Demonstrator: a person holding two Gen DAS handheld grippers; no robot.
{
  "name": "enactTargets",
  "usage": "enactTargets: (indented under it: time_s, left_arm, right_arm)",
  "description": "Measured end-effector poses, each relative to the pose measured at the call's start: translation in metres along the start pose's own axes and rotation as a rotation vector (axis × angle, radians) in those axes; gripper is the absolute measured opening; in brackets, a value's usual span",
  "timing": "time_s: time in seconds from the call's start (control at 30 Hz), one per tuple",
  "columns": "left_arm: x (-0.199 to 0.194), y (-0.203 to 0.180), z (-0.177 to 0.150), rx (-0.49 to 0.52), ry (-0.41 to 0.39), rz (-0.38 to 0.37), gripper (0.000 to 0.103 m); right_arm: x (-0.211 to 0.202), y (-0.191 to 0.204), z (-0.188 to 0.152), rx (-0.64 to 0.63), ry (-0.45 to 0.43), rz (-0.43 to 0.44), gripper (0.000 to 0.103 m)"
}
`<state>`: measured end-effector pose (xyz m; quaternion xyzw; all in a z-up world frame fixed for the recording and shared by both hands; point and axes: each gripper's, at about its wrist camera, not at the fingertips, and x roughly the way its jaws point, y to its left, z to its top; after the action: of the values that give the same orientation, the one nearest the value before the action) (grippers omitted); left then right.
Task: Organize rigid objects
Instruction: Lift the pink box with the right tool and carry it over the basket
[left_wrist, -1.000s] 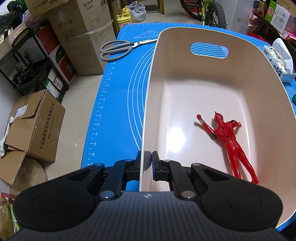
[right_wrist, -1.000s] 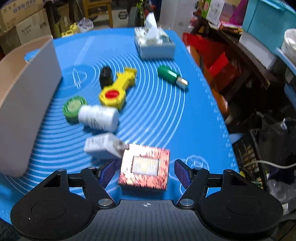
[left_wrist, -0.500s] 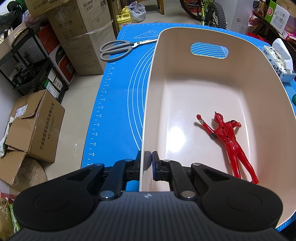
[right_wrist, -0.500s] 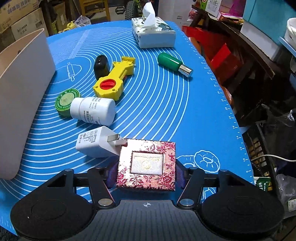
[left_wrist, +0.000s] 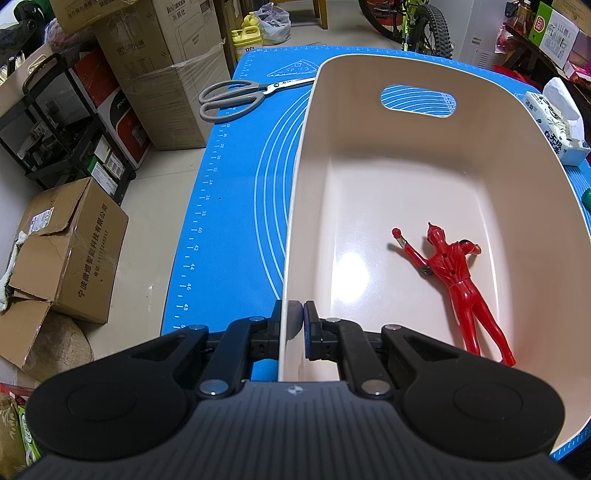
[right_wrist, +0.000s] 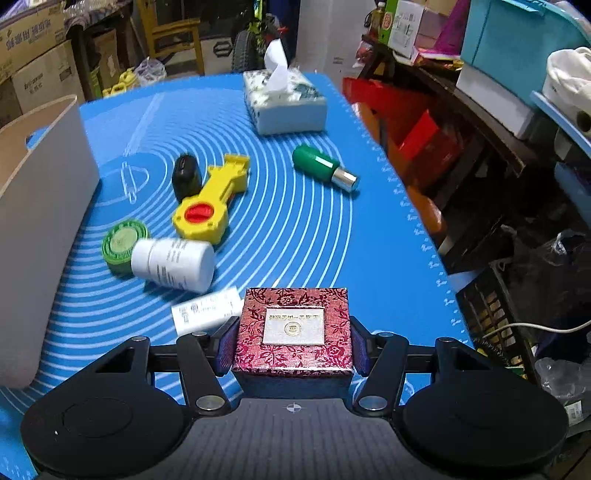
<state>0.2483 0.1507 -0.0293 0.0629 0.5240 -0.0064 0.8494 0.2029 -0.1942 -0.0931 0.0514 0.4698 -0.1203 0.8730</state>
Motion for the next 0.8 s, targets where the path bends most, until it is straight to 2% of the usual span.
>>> enactTargets:
  time_s: [0.4,0.8]
  left_arm:
    - [0.0,0.0,0.0,0.0,0.001,0.001,0.011]
    - [0.001,0.0,0.0,-0.001,0.0,0.0,0.011]
  right_arm:
    - [-0.039,0.009,0.035,0.022,-0.144,0.031,0.063]
    - [-0.076,0.081,0.08,-0.077,-0.299,0.173,0.063]
